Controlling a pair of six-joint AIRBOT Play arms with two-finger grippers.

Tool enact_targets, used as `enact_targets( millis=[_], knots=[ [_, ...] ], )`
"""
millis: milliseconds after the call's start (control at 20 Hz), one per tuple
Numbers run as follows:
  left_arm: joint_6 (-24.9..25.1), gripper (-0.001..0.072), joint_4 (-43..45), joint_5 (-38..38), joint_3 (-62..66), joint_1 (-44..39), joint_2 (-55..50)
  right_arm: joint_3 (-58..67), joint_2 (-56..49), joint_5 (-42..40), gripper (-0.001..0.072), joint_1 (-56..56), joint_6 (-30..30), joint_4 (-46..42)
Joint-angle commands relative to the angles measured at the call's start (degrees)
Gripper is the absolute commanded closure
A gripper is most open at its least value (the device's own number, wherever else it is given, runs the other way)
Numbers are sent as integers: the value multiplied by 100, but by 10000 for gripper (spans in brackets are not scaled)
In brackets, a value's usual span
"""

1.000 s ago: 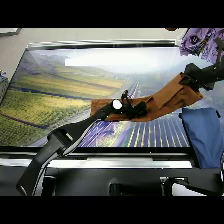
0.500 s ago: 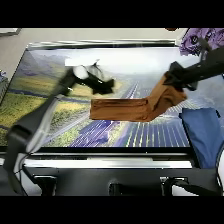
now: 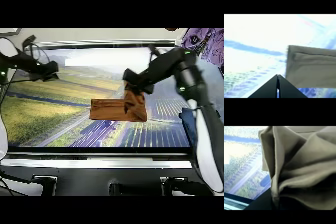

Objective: Fold the clothes and pants, and hang the long-sleeved shirts on hangers.

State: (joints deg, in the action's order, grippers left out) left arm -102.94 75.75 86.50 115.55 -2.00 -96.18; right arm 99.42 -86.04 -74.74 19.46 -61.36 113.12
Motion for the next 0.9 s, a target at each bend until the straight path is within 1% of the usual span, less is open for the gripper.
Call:
enact_targets(
  millis=[0, 250, 450, 500, 600, 700, 800, 850],
  knots=[
    [98, 691, 81, 219, 2, 326, 96, 2, -511, 586, 687, 424, 225, 190],
    [96, 691, 83, 212, 2, 334, 92, 2, -1156, 957, 687, 671, 223, 420],
    [96, 691, 83, 214, 2, 334, 92, 2, -1469, 1515, 679, 758, 201, 581],
    [96, 691, 83, 214, 0, 334, 92, 4, -1504, 1655, 617, 763, 131, 734],
    [96, 691, 83, 210, -2, 334, 87, 4, -1502, 1982, 404, 763, -79, 1045],
    [94, 691, 83, 203, -2, 334, 76, 149, -1480, 2280, 390, 763, -232, 1294],
    [94, 691, 83, 203, -2, 334, 74, 584, -1480, 2260, 378, 752, -323, 1307],
    [94, 691, 83, 201, -2, 334, 74, 868, -1480, 2155, 266, 713, -348, 1239]
  ],
)
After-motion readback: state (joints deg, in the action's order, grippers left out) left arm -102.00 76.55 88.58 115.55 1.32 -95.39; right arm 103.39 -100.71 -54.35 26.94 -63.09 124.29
